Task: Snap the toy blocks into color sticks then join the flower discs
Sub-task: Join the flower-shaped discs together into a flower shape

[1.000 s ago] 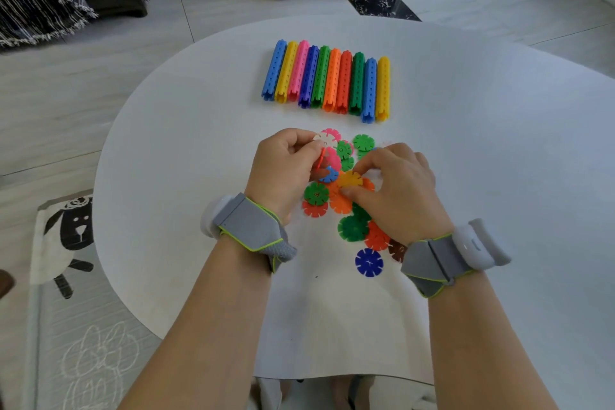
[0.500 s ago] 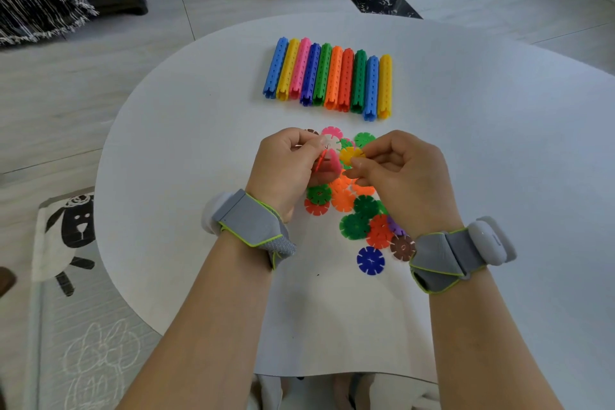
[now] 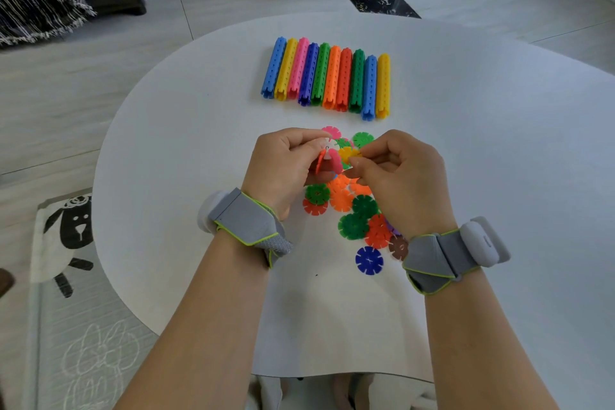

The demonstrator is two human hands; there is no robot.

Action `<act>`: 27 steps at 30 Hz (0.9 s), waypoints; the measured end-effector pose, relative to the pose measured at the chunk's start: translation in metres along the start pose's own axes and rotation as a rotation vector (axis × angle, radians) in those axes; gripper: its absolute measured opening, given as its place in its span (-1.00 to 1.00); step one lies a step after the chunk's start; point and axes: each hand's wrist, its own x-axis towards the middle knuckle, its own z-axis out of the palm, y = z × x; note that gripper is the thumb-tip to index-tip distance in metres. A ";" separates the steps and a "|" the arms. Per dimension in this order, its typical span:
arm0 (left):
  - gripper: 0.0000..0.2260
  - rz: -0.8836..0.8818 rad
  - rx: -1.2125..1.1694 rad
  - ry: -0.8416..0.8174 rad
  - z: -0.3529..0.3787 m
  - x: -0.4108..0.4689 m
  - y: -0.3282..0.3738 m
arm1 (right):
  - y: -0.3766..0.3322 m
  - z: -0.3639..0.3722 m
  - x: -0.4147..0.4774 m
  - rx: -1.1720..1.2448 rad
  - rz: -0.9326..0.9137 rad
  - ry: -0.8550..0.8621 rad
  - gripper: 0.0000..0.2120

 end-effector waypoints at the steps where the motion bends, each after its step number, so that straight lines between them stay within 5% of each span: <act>1: -0.88 -0.005 -0.009 -0.002 0.000 0.000 0.000 | 0.000 0.000 0.000 0.003 -0.003 0.005 -0.77; 17: -0.88 -0.009 0.031 -0.042 -0.002 -0.003 0.003 | -0.001 0.006 -0.006 -0.030 -0.094 0.099 -0.71; 27: -0.85 0.011 0.013 -0.077 -0.004 -0.001 0.003 | 0.003 0.011 -0.002 0.005 -0.137 0.201 -0.94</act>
